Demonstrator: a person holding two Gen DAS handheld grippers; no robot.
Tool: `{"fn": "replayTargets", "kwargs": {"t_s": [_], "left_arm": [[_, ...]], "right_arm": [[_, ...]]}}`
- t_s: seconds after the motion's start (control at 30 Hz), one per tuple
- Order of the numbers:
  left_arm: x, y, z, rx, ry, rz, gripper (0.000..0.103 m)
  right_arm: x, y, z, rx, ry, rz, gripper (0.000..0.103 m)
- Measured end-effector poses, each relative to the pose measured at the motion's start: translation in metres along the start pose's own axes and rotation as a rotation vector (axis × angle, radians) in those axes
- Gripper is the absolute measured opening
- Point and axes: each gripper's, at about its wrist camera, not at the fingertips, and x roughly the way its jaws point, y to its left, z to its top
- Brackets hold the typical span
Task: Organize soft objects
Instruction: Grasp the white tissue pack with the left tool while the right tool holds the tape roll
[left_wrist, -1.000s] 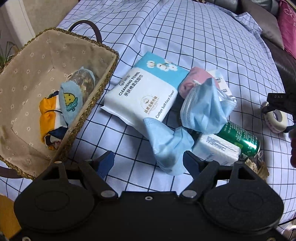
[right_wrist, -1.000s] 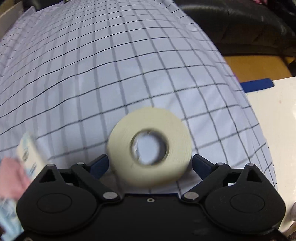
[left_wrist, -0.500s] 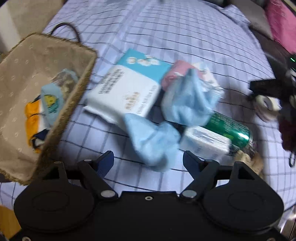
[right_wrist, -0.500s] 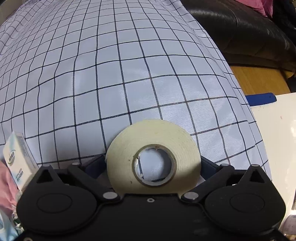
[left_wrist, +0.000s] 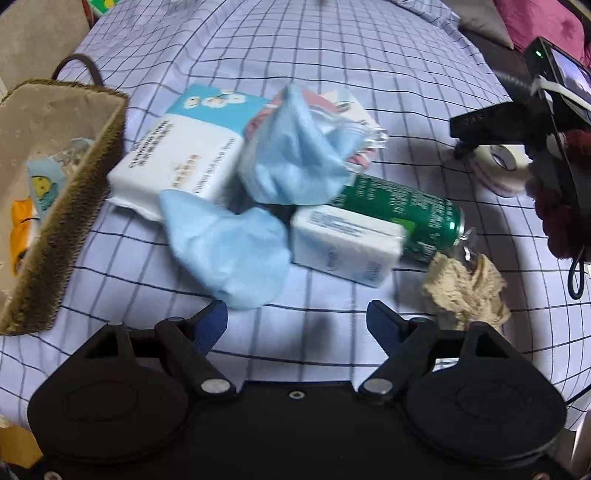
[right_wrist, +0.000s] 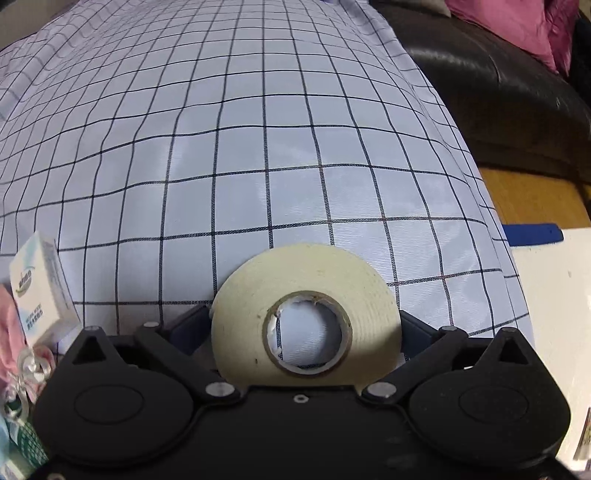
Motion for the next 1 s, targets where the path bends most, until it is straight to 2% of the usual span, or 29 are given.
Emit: {"fn": "replayTargets", "kwargs": {"t_s": [0.17,0.33,0.47,0.6,1.0], "left_arm": [[0.013,-0.013,0.003,0.024,-0.004,-0.030,0.080],[0.025,-0.009,0.018,-0.011,-0.013,0.004,0.079],[0.031,-0.013,0.027,0.043,-0.020,-0.006,0.080],[0.036,-0.017,0.029,0.057,-0.002,-0.030,0.080],[0.037,-0.018,0.030,0.004,-0.053,-0.074,0.079]], "right_arm": [[-0.004,-0.002,-0.003,-0.049,0.012,0.032,0.103],[0.000,-0.009,-0.006,-0.070,0.015,0.044,0.103],[0.001,-0.010,-0.006,-0.070,0.021,0.039,0.103],[0.001,-0.008,-0.002,-0.074,0.022,0.037,0.103],[0.001,-0.009,-0.002,-0.079,0.019,0.044,0.103]]}}
